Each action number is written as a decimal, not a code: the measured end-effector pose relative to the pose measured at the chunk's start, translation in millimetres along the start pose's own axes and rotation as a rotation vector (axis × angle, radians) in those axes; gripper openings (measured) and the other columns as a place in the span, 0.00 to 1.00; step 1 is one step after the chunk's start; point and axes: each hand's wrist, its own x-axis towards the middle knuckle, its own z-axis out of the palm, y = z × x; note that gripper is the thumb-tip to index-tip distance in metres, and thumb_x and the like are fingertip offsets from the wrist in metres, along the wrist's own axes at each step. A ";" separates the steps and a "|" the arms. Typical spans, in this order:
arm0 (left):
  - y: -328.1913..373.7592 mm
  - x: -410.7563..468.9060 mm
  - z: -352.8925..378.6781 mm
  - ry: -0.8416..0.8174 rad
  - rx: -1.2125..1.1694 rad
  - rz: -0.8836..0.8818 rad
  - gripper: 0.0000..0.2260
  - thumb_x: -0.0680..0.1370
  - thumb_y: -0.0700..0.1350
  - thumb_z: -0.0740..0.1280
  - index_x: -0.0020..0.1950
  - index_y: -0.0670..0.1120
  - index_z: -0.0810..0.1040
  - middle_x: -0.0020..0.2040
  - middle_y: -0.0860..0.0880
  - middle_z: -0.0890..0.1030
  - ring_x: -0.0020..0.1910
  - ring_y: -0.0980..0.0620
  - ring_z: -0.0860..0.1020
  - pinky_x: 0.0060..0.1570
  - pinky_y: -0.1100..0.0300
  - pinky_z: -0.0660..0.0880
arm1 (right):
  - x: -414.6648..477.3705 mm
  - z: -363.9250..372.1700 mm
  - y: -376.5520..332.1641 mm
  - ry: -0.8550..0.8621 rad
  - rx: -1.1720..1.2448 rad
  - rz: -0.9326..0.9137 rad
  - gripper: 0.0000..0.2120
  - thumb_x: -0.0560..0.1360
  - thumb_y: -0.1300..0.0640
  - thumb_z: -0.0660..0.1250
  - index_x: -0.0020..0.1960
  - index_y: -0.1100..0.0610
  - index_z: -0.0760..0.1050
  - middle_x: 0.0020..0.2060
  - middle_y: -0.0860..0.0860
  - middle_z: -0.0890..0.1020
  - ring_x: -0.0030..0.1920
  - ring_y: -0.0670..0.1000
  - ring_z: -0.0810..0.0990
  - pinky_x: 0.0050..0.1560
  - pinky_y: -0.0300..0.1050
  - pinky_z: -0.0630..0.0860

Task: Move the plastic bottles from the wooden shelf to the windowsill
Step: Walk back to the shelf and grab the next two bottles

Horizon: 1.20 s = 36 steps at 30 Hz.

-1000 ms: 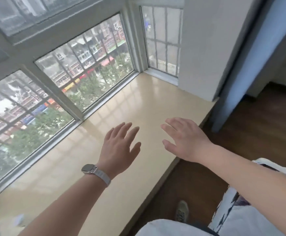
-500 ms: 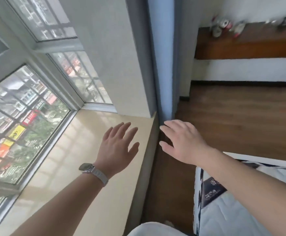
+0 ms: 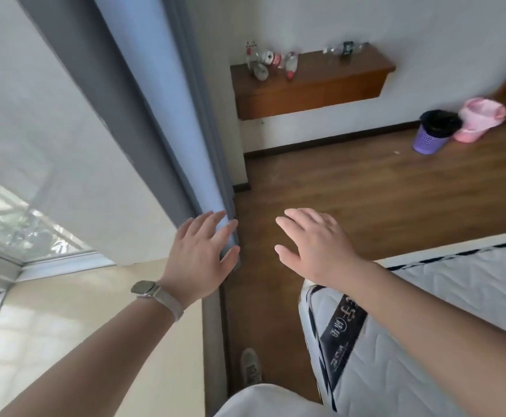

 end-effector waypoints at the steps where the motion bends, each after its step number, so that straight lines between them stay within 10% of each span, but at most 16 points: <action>1: -7.6 11.8 3.3 0.003 -0.017 0.011 0.20 0.78 0.52 0.65 0.67 0.45 0.78 0.67 0.41 0.78 0.67 0.37 0.76 0.64 0.39 0.72 | 9.9 0.3 1.0 -0.003 -0.010 0.018 0.23 0.73 0.44 0.67 0.62 0.57 0.78 0.61 0.55 0.79 0.61 0.59 0.76 0.58 0.56 0.72; 18: -113.5 164.2 41.0 0.133 -0.164 0.124 0.19 0.78 0.53 0.64 0.66 0.46 0.79 0.66 0.43 0.79 0.66 0.39 0.76 0.66 0.41 0.71 | 162.9 1.8 10.8 -0.034 -0.182 0.151 0.26 0.77 0.40 0.55 0.68 0.53 0.73 0.67 0.53 0.75 0.68 0.57 0.71 0.63 0.56 0.69; 36: -84.7 372.2 83.0 -0.028 -0.108 0.160 0.19 0.79 0.54 0.68 0.69 0.50 0.78 0.68 0.47 0.79 0.67 0.43 0.76 0.67 0.44 0.70 | 280.5 -0.1 175.9 0.070 -0.050 0.315 0.25 0.77 0.41 0.56 0.67 0.53 0.74 0.67 0.52 0.76 0.66 0.56 0.73 0.62 0.55 0.72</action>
